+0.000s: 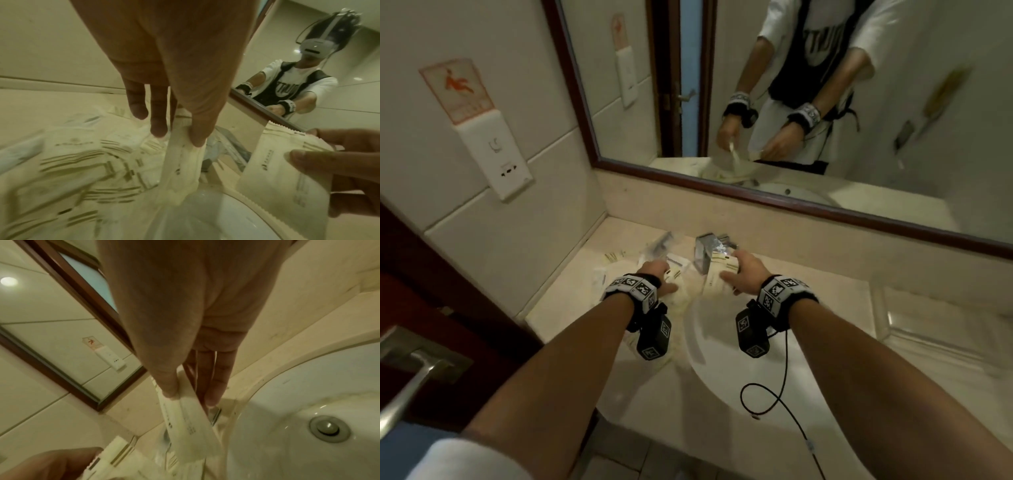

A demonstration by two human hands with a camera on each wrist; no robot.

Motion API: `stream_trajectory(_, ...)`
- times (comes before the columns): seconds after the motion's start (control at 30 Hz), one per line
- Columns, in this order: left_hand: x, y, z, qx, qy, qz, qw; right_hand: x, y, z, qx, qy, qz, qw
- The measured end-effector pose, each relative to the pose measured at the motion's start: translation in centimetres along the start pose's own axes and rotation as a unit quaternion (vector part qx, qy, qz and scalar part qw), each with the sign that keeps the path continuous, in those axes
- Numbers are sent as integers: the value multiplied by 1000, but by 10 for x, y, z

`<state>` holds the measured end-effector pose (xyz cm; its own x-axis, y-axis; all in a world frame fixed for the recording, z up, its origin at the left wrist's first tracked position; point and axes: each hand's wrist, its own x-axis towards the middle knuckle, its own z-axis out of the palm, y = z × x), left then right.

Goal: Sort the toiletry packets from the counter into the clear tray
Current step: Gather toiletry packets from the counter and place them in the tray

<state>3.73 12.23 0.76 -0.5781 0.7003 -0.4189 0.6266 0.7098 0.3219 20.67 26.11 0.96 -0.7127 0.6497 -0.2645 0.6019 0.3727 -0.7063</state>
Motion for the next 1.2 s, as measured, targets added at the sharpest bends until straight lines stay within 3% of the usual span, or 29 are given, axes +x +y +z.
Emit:
stream_trajectory(0.37,0,123,25,49,-37,130,990,-71,82,-73,40,120,98,987)
stream_trajectory(0.73,-25,244,80,55,-92,244,964,-172,177,-115,164,236,240,927)
stream_trajectory(0.93,-40,295,107,70,-94,270,956,-203,219,-140,199,271,274,901)
stream_trajectory(1.2,-45,357,117,66,-79,266,958,-205,257,-192,169,270,267,910)
